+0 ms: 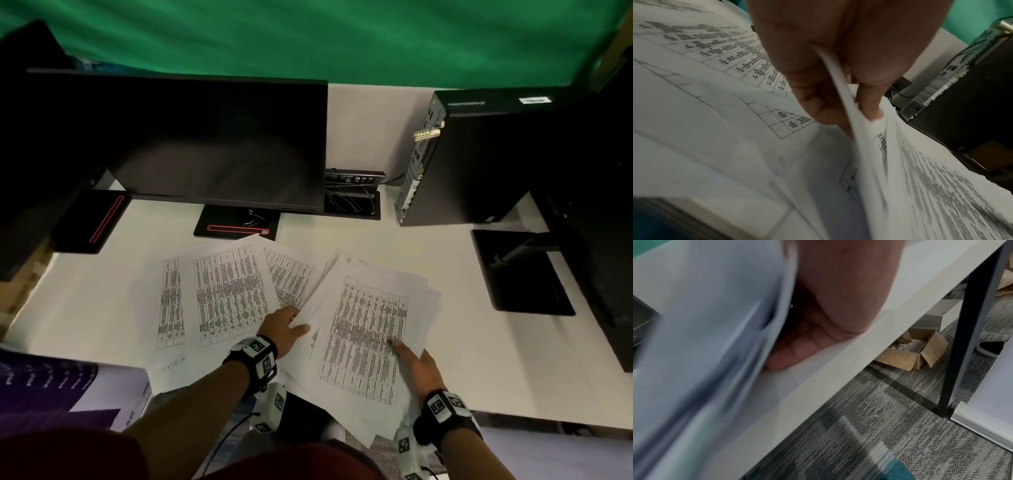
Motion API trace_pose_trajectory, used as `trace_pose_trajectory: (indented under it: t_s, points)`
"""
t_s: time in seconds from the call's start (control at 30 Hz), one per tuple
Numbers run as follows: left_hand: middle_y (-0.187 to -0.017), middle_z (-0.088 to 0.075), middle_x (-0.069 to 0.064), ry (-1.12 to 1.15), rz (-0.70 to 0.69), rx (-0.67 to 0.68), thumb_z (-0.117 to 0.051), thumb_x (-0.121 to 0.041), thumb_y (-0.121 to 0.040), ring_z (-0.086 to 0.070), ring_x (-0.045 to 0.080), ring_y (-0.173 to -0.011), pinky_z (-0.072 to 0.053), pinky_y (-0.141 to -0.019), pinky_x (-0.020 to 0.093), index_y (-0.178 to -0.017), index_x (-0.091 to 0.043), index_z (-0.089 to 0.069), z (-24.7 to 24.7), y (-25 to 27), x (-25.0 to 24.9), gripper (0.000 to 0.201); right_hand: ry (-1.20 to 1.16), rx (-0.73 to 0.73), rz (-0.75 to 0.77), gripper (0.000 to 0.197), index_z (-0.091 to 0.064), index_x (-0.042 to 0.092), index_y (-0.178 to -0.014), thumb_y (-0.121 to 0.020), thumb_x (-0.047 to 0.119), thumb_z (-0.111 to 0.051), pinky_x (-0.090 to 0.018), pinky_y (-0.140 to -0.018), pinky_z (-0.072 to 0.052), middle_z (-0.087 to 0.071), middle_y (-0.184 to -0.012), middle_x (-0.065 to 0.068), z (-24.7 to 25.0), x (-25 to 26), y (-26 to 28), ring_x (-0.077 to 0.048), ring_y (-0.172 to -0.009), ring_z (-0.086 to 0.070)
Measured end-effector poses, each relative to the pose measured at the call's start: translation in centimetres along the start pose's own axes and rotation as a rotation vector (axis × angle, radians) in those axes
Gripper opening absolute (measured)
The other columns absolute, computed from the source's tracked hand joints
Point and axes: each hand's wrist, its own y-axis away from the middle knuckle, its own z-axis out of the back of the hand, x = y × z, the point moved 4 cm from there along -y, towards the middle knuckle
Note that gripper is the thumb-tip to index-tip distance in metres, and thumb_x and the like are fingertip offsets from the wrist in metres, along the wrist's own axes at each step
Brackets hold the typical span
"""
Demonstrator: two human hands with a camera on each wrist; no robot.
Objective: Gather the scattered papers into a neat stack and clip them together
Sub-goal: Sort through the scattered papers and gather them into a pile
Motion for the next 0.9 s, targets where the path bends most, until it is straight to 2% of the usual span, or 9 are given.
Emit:
trace_pose_trajectory:
  t_s: [0.13,0.23,0.3,0.37,0.5,0.6,0.73,0.8,0.9]
  points:
    - [-0.081,-0.049,0.0,-0.089,-0.05,0.172,-0.038,-0.023,-0.102,-0.046,0.018,-0.077,-0.037,-0.071,0.028,-0.091,-0.017,-0.048,-2.0,0.2,-1.2,0.016,0.028,-0.003,0.017,0.069,-0.046,0.011,-0.144,-0.086,0.039,-0.072,-0.04,-0.106,-0.038,-0.058,-0.139,-0.009,0.2,0.1,0.2,-0.032,-0.128,-0.053]
    - [-0.078,-0.048,0.002,-0.182,-0.076,0.225,-0.038,-0.027,-0.101,-0.045,0.019,-0.075,-0.036,-0.07,0.029,-0.077,-0.016,-0.044,-2.3,0.5,-1.6,0.027,0.049,-0.003,0.043,0.063,-0.048,0.013,-0.142,-0.086,0.03,-0.072,-0.046,-0.107,-0.041,-0.06,-0.137,-0.01,0.0,0.1,0.3,-0.034,-0.123,-0.055]
    - [-0.073,-0.051,0.001,-0.169,-0.105,0.15,-0.042,-0.028,-0.099,-0.048,0.019,-0.072,-0.044,-0.072,0.032,-0.07,-0.016,-0.047,-1.3,0.7,-1.4,0.031,0.08,-0.005,0.062,0.061,-0.049,0.013,-0.141,-0.087,0.027,-0.073,-0.048,-0.106,-0.043,-0.061,-0.135,-0.012,-0.1,0.1,0.2,-0.036,-0.122,-0.056]
    - [-0.089,-0.062,0.003,-0.098,-0.084,0.017,-0.049,-0.023,-0.097,-0.057,0.018,-0.084,-0.049,-0.08,0.03,-0.087,-0.014,-0.063,0.5,0.7,-0.4,0.019,0.1,-0.003,0.076,0.059,-0.05,0.012,-0.14,-0.087,0.026,-0.073,-0.045,-0.104,-0.044,-0.062,-0.133,-0.013,0.0,0.2,0.1,-0.036,-0.12,-0.057]
    - [-0.116,-0.061,0.007,-0.011,0.174,-0.255,-0.058,-0.022,-0.091,-0.061,0.023,-0.104,-0.053,-0.088,0.035,-0.107,-0.018,-0.064,4.3,0.4,4.8,0.017,0.099,0.002,0.086,0.058,-0.05,0.011,-0.139,-0.087,0.024,-0.073,-0.047,-0.104,-0.044,-0.062,-0.133,-0.016,0.2,0.1,-0.1,-0.036,-0.12,-0.057]
    - [-0.144,-0.037,0.012,-0.099,0.524,-0.39,-0.064,-0.04,-0.086,-0.043,0.033,-0.128,-0.04,-0.104,0.05,-0.135,-0.021,-0.045,7.4,1.2,9.2,0.056,0.105,0.002,0.083,0.058,-0.05,0.01,-0.14,-0.088,0.024,-0.073,-0.046,-0.103,-0.044,-0.062,-0.132,-0.015,-0.1,0.1,0.0,-0.037,-0.12,-0.057]
    - [-0.159,0.006,0.022,-0.109,0.857,-0.356,-0.066,-0.071,-0.068,0.0,0.039,-0.147,-0.016,-0.114,0.058,-0.153,-0.007,0.001,10.6,2.5,14.3,0.125,0.145,-0.024,0.057,0.057,-0.051,0.012,-0.137,-0.087,0.028,-0.072,-0.04,-0.094,-0.046,-0.063,-0.113,-0.009,0.0,0.0,0.0,-0.03,-0.102,-0.057]
    - [-0.159,0.007,0.025,-0.122,0.916,-0.292,-0.064,-0.079,-0.062,0.002,0.041,-0.147,-0.012,-0.116,0.056,-0.151,-0.001,0.009,11.1,2.9,15.9,0.139,0.158,-0.032,0.057,0.058,-0.051,0.011,-0.137,-0.086,0.03,-0.073,-0.043,-0.096,-0.047,-0.064,-0.119,-0.013,0.0,0.0,0.0,-0.029,-0.101,-0.056]
    - [-0.154,-0.012,0.026,-0.146,0.885,-0.286,-0.069,-0.079,-0.055,-0.017,0.042,-0.142,-0.025,-0.113,0.056,-0.15,-0.001,0.0,11.2,3.0,16.5,0.141,0.164,-0.039,0.072,0.057,-0.051,0.009,-0.137,-0.087,0.027,-0.073,-0.044,-0.098,-0.046,-0.063,-0.128,-0.018,0.0,0.1,0.0,-0.03,-0.103,-0.056]
